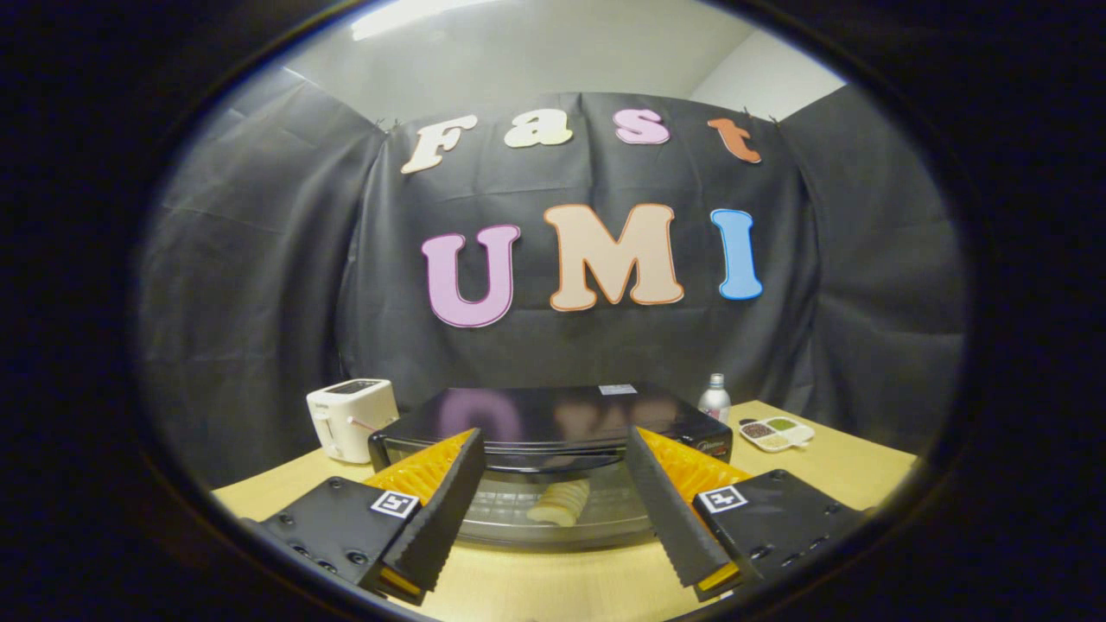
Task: Open the toaster oven, put the food inside, and close the toaster oven door.
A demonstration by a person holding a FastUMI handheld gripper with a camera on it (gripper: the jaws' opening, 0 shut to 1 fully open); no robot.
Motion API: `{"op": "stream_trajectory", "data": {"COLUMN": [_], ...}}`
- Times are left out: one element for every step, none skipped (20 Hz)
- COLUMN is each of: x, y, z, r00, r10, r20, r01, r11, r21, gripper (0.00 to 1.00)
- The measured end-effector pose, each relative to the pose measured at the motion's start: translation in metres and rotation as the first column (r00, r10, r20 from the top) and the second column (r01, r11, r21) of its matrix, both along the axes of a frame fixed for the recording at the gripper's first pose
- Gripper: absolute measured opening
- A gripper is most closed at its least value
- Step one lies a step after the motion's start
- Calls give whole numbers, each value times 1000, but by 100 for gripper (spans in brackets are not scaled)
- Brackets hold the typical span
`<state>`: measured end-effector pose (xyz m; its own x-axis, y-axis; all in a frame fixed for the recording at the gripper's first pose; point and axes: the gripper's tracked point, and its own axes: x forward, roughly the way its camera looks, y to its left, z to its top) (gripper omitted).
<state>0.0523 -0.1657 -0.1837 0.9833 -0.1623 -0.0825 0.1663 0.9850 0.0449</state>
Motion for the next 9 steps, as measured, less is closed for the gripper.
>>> {"op": "stream_trajectory", "data": {"x": [-5,-8,-12,-16,-19,-22,-25,-28,-31], "y": [-1,-3,-6,-8,-7,-6,-7,-7,-8], "z": [2,4,8,13,20,25,28,31,36], "r00": [1000,1000,999,999,999,999,998,998,997], "r10": [-2,-12,-25,-36,-42,-48,-56,-63,-70], "r20": [-6,-15,-20,-18,-14,-15,-20,-27,-30], "r01": [2,12,25,36,42,48,56,63,70], "r11": [1000,1000,1000,999,999,999,998,998,997], "r21": [11,15,14,8,3,-2,-6,-10,-16], "gripper": [100,100,100,100,100,100,100,100,100]}}
